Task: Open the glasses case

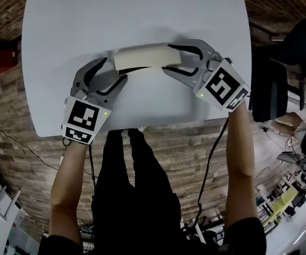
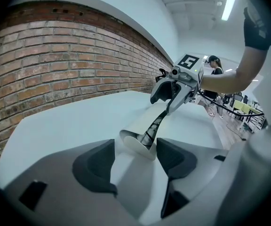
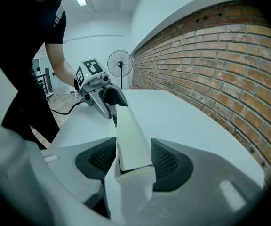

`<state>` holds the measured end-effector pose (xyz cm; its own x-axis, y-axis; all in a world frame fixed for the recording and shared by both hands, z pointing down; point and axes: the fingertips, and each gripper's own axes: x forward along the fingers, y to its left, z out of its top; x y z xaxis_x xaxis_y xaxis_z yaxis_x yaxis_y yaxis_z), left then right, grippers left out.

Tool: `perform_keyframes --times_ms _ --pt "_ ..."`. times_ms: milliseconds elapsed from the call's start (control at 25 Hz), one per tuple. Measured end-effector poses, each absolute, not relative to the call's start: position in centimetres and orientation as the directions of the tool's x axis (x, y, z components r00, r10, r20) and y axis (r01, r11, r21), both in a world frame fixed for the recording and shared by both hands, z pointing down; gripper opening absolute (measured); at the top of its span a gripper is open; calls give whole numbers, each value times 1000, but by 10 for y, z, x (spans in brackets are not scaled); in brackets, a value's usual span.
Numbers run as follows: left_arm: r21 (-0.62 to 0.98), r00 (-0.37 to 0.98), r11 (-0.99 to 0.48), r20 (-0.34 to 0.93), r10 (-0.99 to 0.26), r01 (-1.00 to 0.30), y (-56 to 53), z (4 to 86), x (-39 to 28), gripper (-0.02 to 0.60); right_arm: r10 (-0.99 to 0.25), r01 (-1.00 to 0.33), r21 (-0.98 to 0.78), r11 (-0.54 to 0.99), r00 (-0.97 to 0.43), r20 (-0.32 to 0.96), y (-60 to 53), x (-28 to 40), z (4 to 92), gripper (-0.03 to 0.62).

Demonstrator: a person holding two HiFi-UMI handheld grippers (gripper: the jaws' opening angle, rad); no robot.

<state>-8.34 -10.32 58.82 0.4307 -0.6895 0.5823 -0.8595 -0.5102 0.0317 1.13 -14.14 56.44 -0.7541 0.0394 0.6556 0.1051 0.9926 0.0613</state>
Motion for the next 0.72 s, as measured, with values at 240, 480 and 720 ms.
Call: perform_keyframes --times_ms 240,480,720 --pt "31 431 -510 580 -691 -860 -104 586 -85 278 36 115 77 990 -753 657 -141 10 561 200" --pt "36 433 -510 582 -688 -859 -105 588 -86 278 12 120 122 985 -758 652 -145 8 556 133" --pt "34 432 -510 581 -690 -860 -103 587 -84 278 -11 155 182 971 -732 682 -149 10 552 99"
